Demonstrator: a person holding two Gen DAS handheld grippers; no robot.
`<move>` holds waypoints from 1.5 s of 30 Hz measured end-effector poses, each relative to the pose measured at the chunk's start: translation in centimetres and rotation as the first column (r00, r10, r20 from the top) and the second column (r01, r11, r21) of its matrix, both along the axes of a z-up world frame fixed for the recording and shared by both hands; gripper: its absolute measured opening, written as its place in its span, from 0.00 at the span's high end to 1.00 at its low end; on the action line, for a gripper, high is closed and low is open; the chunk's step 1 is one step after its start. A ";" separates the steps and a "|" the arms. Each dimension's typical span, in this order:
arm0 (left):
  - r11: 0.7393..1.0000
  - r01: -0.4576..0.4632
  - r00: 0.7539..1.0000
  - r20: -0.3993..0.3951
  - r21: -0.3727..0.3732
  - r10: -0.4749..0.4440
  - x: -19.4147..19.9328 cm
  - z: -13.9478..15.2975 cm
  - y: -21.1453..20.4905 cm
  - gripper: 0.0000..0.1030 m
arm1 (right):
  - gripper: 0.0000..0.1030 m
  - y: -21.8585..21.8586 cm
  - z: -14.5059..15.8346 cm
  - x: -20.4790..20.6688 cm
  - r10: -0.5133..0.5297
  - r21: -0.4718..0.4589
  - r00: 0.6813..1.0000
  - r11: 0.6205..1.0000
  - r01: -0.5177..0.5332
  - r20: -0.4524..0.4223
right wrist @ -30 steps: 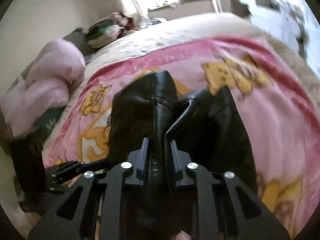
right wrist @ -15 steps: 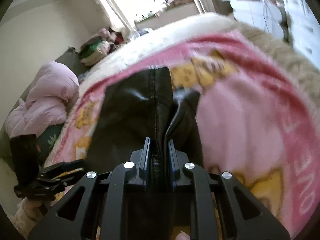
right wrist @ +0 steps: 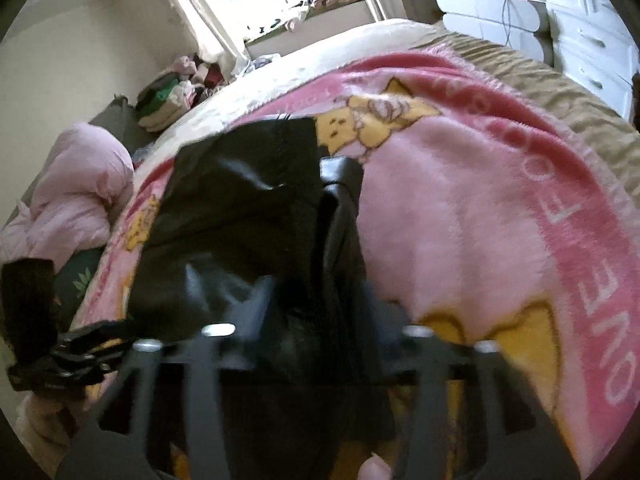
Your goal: Fold large clothes
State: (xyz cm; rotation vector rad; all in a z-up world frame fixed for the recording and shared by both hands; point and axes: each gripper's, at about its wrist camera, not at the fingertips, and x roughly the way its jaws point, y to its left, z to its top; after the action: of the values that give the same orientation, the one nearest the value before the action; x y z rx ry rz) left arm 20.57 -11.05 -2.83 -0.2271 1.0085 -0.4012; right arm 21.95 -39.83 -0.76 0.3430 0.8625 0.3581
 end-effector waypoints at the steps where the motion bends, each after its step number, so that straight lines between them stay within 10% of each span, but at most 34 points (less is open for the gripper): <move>1: 1.000 -0.002 1.000 -0.001 -0.005 0.002 0.0 0.0 0.0 0.21 | 0.17 -0.4 0.4 -0.3 0.006 0.033 1.000 0.999 -0.006 0.008; 14: 1.000 0.001 1.000 0.000 -0.008 -0.001 0.0 -0.1 0.2 0.21 | 0.05 -2.9 -3.9 -1.1 0.172 0.291 0.967 0.950 -0.113 -0.186; 21: 1.000 -0.018 1.000 0.005 0.008 0.018 0.6 0.2 0.9 0.21 | 0.36 -1.6 -4.9 -2.6 0.131 0.384 0.971 0.922 -0.044 -0.202; 27: 0.998 -0.056 0.998 0.044 0.030 0.055 0.5 1.6 2.2 0.21 | 0.37 1.9 -3.1 -5.3 0.096 0.306 0.978 0.951 -0.035 -0.188; 34: 0.991 -0.028 0.997 0.069 0.129 0.019 0.4 1.0 0.9 0.19 | 0.14 3.4 -1.8 -6.2 0.046 0.156 0.980 0.988 -0.016 -0.194; 39: 0.991 -0.034 0.997 0.073 0.128 0.024 0.4 0.9 0.8 0.17 | 0.15 3.3 4.8 -6.5 -0.036 -0.100 0.997 0.994 0.043 0.068; 43: 0.991 -0.041 0.997 0.077 0.131 0.031 0.2 0.9 0.6 0.17 | 0.64 7.0 8.1 -3.3 0.044 -0.238 0.975 0.971 0.010 0.220; 45: 0.991 -0.044 0.997 0.072 0.128 0.035 0.3 0.9 0.6 0.17 | 0.64 9.2 7.9 -0.9 0.097 -0.341 0.966 0.940 -0.011 0.238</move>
State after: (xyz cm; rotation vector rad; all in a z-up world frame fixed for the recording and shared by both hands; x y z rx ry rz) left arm 20.89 -10.49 -1.96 -0.1150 0.9564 -0.3044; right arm 21.05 -30.59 7.18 -0.0465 0.6676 0.2908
